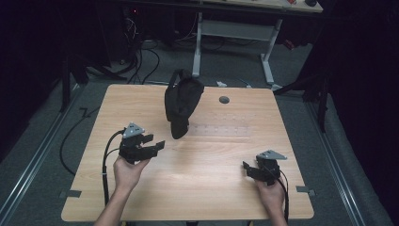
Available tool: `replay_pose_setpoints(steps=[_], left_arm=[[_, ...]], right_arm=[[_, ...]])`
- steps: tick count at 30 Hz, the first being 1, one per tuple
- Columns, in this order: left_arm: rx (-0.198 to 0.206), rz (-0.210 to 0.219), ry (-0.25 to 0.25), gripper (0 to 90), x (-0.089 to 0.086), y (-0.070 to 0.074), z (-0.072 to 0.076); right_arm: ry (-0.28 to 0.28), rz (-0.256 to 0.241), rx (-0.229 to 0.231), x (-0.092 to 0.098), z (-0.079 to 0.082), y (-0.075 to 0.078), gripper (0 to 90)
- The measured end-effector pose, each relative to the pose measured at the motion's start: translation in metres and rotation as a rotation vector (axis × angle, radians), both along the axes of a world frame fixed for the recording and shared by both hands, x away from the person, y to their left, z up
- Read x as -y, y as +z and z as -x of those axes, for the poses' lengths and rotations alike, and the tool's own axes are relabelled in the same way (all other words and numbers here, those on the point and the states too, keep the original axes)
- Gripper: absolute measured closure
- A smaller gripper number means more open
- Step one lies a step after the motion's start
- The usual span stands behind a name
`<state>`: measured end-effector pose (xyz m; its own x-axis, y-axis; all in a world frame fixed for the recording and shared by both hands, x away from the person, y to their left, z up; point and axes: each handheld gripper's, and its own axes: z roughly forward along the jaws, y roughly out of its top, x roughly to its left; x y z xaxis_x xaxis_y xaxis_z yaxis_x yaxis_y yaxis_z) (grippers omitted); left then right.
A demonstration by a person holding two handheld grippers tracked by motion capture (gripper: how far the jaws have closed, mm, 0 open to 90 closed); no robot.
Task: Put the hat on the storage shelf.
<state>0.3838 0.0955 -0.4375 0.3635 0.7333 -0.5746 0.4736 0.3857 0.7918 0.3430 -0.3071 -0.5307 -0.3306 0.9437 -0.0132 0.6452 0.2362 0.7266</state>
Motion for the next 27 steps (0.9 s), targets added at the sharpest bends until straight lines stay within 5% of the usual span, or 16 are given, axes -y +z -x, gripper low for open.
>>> replay_pose_setpoints(steps=[27], left_arm=[[-0.019, -0.023, 0.008, 41.5, -0.004, -0.024, 0.023]], right_arm=[[0.001, 0.003, 0.001, 0.000, 0.000, 0.000, 35.4]])
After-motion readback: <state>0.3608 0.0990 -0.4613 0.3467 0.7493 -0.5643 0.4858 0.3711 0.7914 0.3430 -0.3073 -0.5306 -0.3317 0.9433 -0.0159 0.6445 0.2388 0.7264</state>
